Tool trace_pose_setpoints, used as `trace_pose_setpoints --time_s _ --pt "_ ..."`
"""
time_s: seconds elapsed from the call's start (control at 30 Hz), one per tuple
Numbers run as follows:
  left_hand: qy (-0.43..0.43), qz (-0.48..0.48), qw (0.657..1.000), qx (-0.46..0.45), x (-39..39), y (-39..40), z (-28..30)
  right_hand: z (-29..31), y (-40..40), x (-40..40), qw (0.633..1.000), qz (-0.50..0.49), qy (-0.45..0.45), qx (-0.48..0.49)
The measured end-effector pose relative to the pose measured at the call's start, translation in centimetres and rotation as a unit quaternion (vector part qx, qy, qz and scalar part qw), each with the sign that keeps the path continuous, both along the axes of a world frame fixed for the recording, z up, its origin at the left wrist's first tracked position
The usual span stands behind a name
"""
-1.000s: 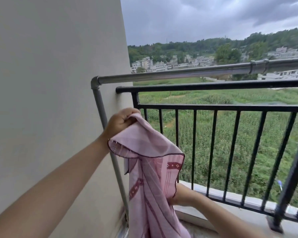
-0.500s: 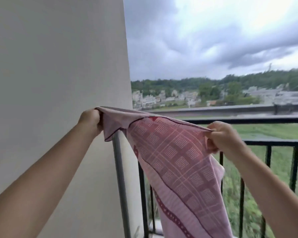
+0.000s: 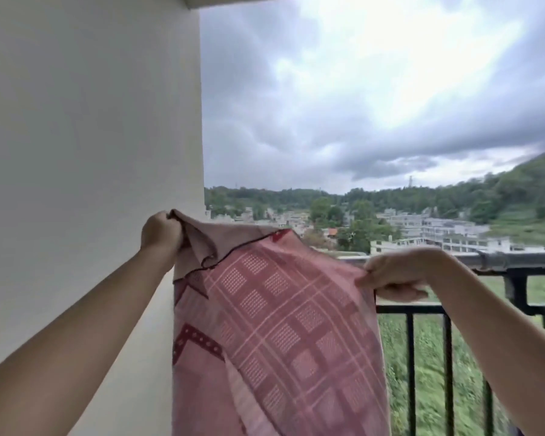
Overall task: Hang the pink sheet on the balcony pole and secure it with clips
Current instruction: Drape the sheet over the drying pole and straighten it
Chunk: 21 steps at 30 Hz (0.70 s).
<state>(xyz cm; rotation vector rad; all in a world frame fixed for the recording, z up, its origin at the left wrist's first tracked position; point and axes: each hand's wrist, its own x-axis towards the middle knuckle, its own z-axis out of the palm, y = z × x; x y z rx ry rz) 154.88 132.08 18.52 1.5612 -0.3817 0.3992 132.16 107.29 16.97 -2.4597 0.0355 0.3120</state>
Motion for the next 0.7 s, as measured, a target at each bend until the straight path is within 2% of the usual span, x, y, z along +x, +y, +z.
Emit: trace_pose_setpoints --time_s 0.07,0.13,0.2,0.27,0.3,0.33,0.37,0.43,0.47,0.53,0.67,0.7 --pt "-0.045 0.068 0.992 0.097 -0.3 -0.7 -0.4 0.7 -1.4 -0.2 0.995 -0.047 -0.063 0.068" --pt "-0.076 0.081 0.985 0.129 -0.8 -1.4 -0.3 2.1 -1.5 0.0 0.969 -0.173 -0.159 0.074" --pt "-0.09 0.099 0.983 0.126 -1.2 -2.0 0.3 3.3 -1.5 0.6 0.904 -0.316 -0.274 0.087" --pt "-0.115 0.103 0.984 0.094 -2.0 -2.9 1.1 4.9 -1.0 1.8 0.813 -0.391 -0.409 0.141" --pt "-0.121 0.101 0.984 0.08 -2.4 -3.5 1.7 5.9 -0.5 2.6 0.768 -0.412 -0.478 0.113" --pt "-0.128 0.097 0.984 0.076 -2.5 -4.0 2.3 6.9 0.0 3.4 0.723 -0.436 -0.535 0.032" --pt "-0.14 0.093 0.982 0.084 -2.5 -4.6 2.8 7.9 0.9 4.1 0.683 -0.451 -0.567 -0.09" --pt "-0.196 0.125 0.961 0.15 -1.0 -5.5 3.6 9.4 2.7 6.0 0.639 -0.41 -0.575 -0.306" --pt "-0.241 0.169 0.934 0.202 0.3 -5.8 4.1 10.2 3.1 7.4 0.636 -0.379 -0.558 -0.374" --pt "-0.299 0.233 0.884 0.275 3.0 -6.1 5.1 11.4 2.9 10.6 0.649 -0.356 -0.507 -0.443" --pt "-0.291 0.287 0.849 0.336 7.7 -6.9 8.2 12.7 0.0 16.6 0.659 -0.326 -0.453 -0.504" --pt "-0.289 0.289 0.837 0.364 8.4 -7.5 8.2 12.1 -1.1 18.0 0.679 -0.318 -0.439 -0.496"
